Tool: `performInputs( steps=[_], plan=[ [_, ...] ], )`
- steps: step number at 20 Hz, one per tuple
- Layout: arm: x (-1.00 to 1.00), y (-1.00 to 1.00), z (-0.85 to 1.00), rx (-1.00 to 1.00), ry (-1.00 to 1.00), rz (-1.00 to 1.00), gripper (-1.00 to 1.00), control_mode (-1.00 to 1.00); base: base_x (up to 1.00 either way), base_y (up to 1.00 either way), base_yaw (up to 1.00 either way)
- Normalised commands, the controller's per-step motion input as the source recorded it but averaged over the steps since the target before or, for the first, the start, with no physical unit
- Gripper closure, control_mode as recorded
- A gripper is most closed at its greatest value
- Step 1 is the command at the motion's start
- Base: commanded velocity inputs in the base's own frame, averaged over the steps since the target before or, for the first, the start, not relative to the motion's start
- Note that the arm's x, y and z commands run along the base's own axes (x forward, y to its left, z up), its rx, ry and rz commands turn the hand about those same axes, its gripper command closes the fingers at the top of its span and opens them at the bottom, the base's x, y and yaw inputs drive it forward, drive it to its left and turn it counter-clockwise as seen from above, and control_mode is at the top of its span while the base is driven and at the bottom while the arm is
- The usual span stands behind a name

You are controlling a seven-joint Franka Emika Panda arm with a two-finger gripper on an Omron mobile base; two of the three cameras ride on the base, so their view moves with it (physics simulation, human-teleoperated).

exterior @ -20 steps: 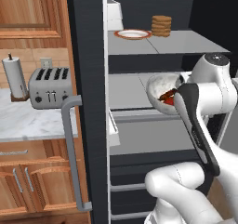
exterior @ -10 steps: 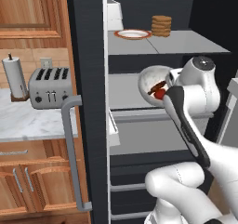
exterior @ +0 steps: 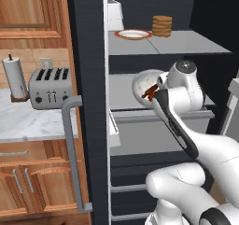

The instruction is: Pick the chicken drumstick and bell pepper from their plates and place them in the bowl. Then put the bowl in the fridge.

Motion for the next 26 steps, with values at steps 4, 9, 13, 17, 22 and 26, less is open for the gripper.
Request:
performInputs(
  steps=[4,9,13,17,22,26],
  plan=[
    [0.42,0.00,-0.17,-0.05,0.16,0.00,1.00,-1.00,0.00,0.00,0.00],
    [0.38,0.00,-0.17,-0.02,0.09,0.00,1.00,-1.00,0.00,0.00,0.00],
    [0.31,0.00,-0.16,0.00,0.00,0.00,1.00,-1.00,0.00,0.00,0.00],
    [0.26,-0.01,-0.13,0.00,-0.01,0.00,1.00,-1.00,0.00,0.00,0.00],
    [0.24,0.00,-0.15,0.01,-0.03,0.00,1.00,-1.00,0.00,0.00,0.00],
    [0.27,0.00,-0.18,0.03,-0.10,0.00,1.00,-1.00,0.00,0.00,0.00]
  ],
)
